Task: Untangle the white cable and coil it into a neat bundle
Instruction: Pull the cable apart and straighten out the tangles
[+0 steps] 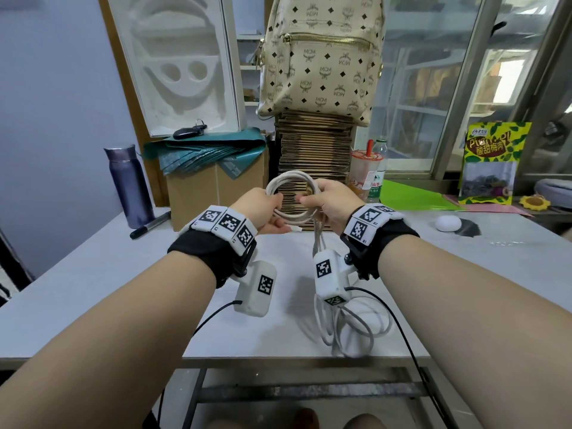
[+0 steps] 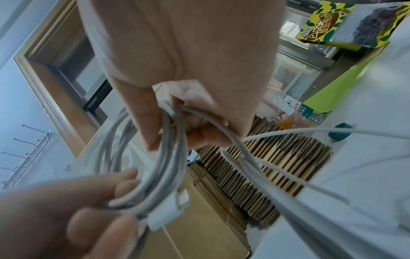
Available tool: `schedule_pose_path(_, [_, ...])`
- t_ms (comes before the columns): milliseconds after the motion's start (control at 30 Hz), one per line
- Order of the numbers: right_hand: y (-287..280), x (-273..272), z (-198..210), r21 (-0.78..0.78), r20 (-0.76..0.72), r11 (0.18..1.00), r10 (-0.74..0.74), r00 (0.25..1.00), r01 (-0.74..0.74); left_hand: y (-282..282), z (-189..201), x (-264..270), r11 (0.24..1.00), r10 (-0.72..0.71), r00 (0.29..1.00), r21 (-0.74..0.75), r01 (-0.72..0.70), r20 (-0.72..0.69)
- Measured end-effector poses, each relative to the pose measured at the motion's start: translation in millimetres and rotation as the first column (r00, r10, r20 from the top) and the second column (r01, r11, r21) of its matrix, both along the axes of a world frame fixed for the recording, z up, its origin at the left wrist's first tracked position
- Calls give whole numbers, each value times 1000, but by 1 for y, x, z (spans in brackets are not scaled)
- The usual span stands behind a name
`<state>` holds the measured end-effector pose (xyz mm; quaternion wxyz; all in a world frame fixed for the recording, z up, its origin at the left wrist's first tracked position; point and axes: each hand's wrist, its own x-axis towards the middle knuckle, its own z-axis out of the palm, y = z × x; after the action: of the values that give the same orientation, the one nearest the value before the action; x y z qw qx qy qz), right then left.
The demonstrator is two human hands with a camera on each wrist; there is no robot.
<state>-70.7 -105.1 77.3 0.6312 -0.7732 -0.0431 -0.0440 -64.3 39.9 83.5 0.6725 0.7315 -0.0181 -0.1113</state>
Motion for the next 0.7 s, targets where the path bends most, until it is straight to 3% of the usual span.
schedule_pose_path(167, [6, -6, 3, 292, -99, 952, 126, 987, -92, 1, -4, 1, 1000, 10, 1000, -17, -10, -22])
schedule_pose_path(267, [12, -8, 4, 379, -88, 923, 108, 990, -67, 3, -7, 0, 999, 10, 1000, -52, -10, -2])
schedule_pose_path(367, [14, -3, 4, 483, -75, 875, 28, 997, 12, 6, -7, -7, 991, -104, 994, -76, 106, 28])
schedule_pose_path(467, [16, -2, 6, 512, -54, 856, -46, 998, 67, 4, -10, -12, 951, -257, 967, 177, 253, -4])
schedule_pose_path(567, [18, -3, 8, 539, -27, 839, -75, 997, 77, -3, -17, -15, 776, -340, 939, 551, 307, -45])
schedule_pose_path(633, [19, -4, 9, 555, -22, 829, -76, 997, 75, -8, -23, -15, 690, -363, 932, 666, 283, -21])
schedule_pose_path(700, [20, -3, 10, 554, -9, 830, -75, 997, 68, -12, -25, -13, 685, -343, 939, 685, 249, 1])
